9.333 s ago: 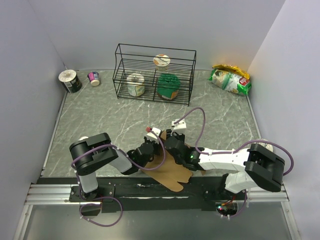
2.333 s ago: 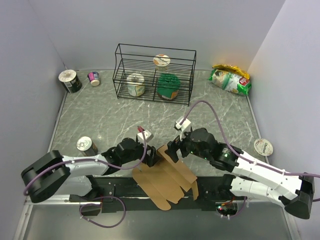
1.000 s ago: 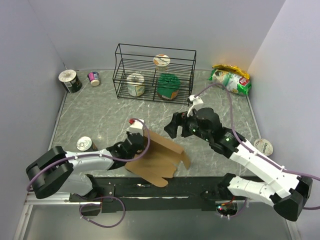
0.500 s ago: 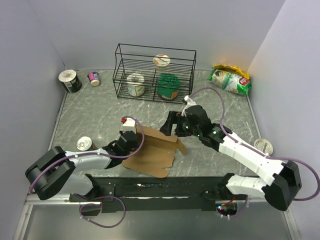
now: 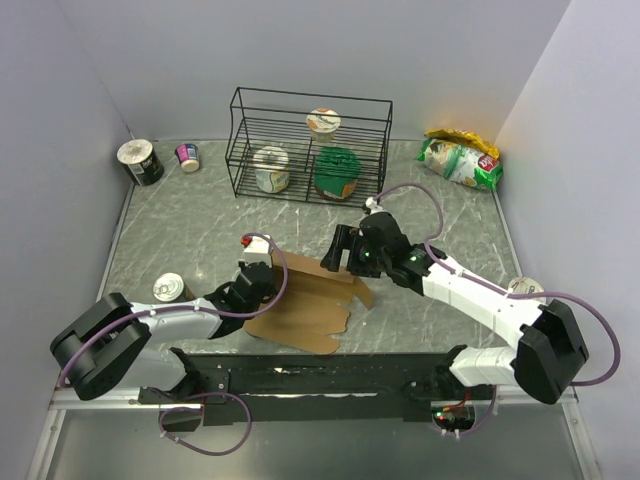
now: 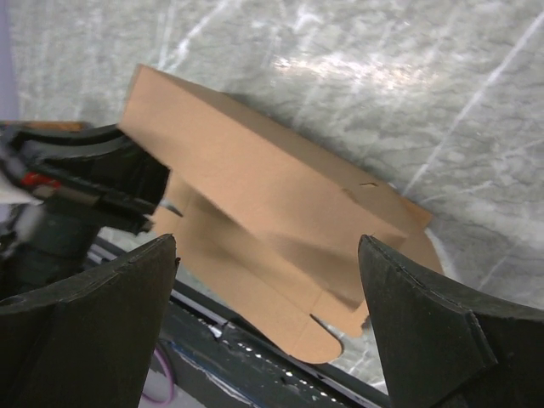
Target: Fold the paper box
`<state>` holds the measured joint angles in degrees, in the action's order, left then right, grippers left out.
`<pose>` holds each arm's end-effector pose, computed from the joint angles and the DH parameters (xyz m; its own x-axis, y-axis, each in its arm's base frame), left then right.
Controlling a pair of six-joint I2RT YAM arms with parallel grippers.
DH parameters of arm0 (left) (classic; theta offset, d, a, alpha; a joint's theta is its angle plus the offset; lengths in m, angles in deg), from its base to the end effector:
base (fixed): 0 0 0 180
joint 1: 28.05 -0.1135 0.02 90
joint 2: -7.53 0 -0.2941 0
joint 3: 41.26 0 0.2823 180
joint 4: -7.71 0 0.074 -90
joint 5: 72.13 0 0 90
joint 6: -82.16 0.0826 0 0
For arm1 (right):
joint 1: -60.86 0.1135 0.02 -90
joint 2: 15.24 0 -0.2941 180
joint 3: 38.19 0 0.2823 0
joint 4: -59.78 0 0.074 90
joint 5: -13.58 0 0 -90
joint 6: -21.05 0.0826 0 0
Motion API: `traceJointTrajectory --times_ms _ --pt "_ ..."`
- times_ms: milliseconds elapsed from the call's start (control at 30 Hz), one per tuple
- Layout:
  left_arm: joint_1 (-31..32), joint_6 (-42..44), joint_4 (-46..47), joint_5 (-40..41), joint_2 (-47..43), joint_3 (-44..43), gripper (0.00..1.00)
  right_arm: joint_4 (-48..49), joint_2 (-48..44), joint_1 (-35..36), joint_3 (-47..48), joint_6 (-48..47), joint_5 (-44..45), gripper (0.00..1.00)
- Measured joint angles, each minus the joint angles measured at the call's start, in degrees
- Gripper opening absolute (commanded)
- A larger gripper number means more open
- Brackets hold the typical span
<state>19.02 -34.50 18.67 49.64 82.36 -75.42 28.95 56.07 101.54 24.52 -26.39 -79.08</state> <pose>0.2242 -0.1772 0.1419 -0.4412 -0.0858 -0.8933 0.1265 0.9795 -0.1565 0.2446 0.2153 0.2505 -0.8136 0.1916 -0.5490 -0.1738 0.8208 0.5441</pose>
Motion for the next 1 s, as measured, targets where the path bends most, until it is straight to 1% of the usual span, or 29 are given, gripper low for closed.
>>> traceJointTrajectory --times_ms 133,467,567,700,800,867,900,1000 --pt "0.0 0.0 0.07 0.0 0.0 0.02 0.23 0.5 1.38 -0.24 -0.35 0.11 -0.55 0.92" --pt "0.0 0.0 0.09 -0.02 0.0 0.02 0.23 4.39 1.16 -0.28 -3.39 2.14 -1.57 0.91" --pt "0.0 0.02 0.09 -0.04 0.0 0.02 0.22 5.84 0.35 -0.33 -4.59 2.86 -1.53 0.92" --pt "0.0 0.04 0.09 -0.04 0.02 0.02 0.2 5.86 -0.42 -0.33 -4.92 2.93 -1.49 0.96" --pt "0.0 0.22 0.15 -0.07 0.13 0.02 0.19 4.87 -2.43 -0.33 -5.66 2.34 -0.96 0.97" --pt "0.0 0.28 0.46 -0.04 0.52 0.02 0.19 3.08 -4.87 -0.33 -6.32 1.9 -0.17 0.97" --pt "0.0 0.31 0.72 -0.02 0.76 0.02 0.19 2.62 -6.25 -0.33 -6.82 1.88 0.07 1.0" --pt "0.0 0.46 0.96 -0.24 0.92 0.02 0.18 2.12 -10.62 -0.33 -9.18 2.01 0.02 1.0"
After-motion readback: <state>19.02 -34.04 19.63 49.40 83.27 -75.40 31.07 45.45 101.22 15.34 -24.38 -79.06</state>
